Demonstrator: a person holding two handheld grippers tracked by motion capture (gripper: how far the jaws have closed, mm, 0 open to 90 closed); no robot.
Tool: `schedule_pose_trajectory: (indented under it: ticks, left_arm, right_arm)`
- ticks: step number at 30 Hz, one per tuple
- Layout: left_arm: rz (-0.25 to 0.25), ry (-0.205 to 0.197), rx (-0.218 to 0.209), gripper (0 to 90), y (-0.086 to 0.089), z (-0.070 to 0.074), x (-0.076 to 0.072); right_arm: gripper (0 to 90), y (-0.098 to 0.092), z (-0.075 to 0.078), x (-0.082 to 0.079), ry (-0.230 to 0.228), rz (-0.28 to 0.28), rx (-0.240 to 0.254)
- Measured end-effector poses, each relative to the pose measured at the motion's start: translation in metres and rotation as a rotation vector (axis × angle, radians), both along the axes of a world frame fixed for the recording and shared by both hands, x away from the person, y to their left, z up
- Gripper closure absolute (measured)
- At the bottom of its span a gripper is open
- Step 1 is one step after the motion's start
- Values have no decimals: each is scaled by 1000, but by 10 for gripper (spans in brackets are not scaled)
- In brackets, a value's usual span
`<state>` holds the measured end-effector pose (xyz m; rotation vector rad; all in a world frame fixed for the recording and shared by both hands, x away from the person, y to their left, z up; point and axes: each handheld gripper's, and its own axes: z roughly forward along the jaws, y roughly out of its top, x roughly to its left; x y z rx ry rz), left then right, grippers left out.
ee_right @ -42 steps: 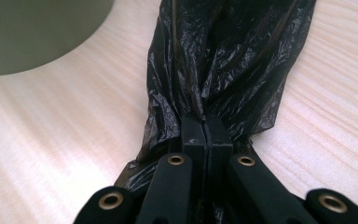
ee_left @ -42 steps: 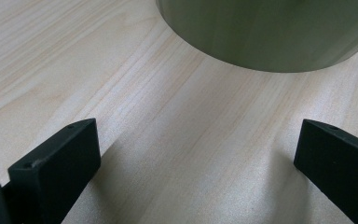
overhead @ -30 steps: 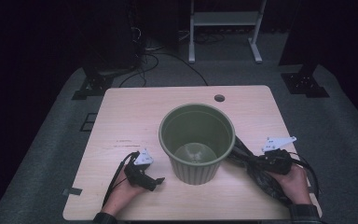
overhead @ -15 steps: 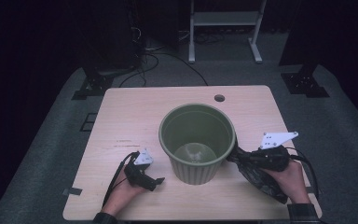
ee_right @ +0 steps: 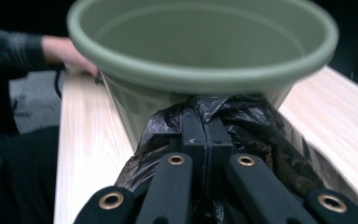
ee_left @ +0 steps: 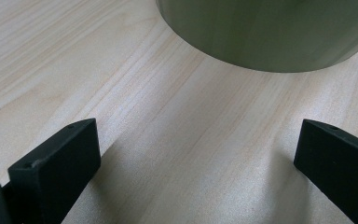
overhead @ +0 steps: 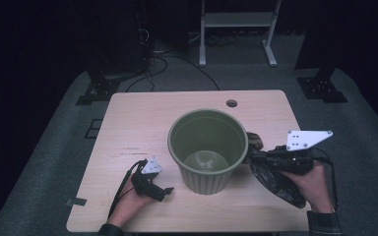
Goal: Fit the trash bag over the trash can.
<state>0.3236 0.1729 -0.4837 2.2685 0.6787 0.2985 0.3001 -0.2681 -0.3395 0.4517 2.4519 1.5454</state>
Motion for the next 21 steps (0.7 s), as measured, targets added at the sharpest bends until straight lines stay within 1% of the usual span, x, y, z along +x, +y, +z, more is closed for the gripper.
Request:
schedule_pose_trajectory:
  ticks: [1,5,6,7,8,10,13,14,16,18,20,21]
  left_arm:
    - [0,0,0,0,0,0,0]
    - [0,0,0,0,0,0,0]
    - [0,0,0,0,0,0,0]
    - [0,0,0,0,0,0,0]
    - [0,0,0,0,0,0,0]
    - [0,0,0,0,0,0,0]
    - [0,0,0,0,0,0,0]
    - [0,0,0,0,0,0,0]
    - [0,0,0,0,0,0,0]
    - [0,0,1,0,0,0,0]
    - [1,-1,-2,0,0,0,0]
    - [1,-1,-2,0,0,0,0]
  right_arm:
    - [898,0,0,0,0,0,0]
    - [898,-2,8,0,-14,16,19]
    - [898,-4,12,1,-15,28,38]
    - [898,-4,12,1,-15,28,38]
    - [898,-5,16,2,-18,36,60]
    - [898,-6,17,2,-18,42,68]
    - [898,-7,26,4,-22,70,117]
    - [898,-6,33,5,-24,96,144]
    - [898,-5,36,6,-23,103,151]
    - [898,-1,43,8,-24,123,161]
    - [898,9,54,11,-27,153,164]
    - [898,9,54,11,-27,153,164]
